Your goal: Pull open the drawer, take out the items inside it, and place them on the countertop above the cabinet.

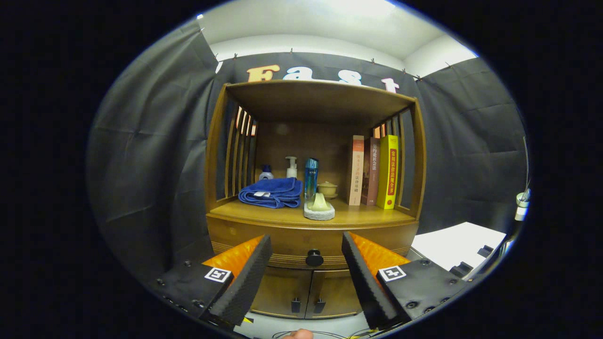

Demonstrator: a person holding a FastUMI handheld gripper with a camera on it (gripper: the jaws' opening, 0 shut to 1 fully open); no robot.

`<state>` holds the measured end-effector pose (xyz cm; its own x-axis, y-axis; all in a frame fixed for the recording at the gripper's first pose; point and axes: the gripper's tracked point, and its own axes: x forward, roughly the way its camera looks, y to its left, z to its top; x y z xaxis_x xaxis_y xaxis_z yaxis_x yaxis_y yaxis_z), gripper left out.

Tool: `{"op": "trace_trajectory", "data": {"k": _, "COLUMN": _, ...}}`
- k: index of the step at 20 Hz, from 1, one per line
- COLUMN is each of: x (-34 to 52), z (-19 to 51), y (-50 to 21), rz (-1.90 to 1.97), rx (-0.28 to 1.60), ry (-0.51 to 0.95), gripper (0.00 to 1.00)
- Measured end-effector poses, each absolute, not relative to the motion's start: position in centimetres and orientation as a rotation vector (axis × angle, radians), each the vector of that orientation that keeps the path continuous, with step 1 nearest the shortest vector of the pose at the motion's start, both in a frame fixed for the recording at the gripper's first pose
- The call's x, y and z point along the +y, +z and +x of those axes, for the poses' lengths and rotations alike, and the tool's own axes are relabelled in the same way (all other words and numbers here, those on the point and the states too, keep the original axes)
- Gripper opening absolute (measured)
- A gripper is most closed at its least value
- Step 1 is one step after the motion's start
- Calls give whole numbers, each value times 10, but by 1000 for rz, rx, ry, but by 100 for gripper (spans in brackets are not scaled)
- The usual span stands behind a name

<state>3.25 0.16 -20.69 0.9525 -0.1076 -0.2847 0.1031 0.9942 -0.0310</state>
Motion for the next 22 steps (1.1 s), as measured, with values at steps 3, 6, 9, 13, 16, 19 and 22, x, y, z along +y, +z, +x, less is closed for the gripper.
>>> {"op": "trace_trajectory", "data": {"k": 3, "x": -1, "z": 8, "y": -191, "rz": -42, "rx": 281, "ry": -105, "gripper": 98}}
{"op": "trace_trajectory", "data": {"k": 6, "x": -2, "z": -8, "y": -183, "rz": -70, "rx": 291, "ry": -113, "gripper": 98}}
{"op": "trace_trajectory", "data": {"k": 9, "x": 1, "z": -9, "y": -168, "rz": -72, "rx": 252, "ry": -101, "gripper": 98}}
{"op": "trace_trajectory", "data": {"k": 13, "x": 1, "z": -13, "y": -169, "rz": -76, "rx": 254, "ry": -91, "gripper": 98}}
{"op": "trace_trajectory", "data": {"k": 16, "x": 1, "z": -13, "y": -169, "rz": -62, "rx": 240, "ry": -84, "gripper": 98}}
{"op": "trace_trajectory", "data": {"k": 19, "x": 0, "z": -15, "y": -172, "rz": -62, "rx": 239, "ry": -86, "gripper": 98}}
{"op": "trace_trajectory", "data": {"k": 22, "x": 3, "z": -14, "y": -177, "rz": -55, "rx": 253, "ry": -81, "gripper": 98}}
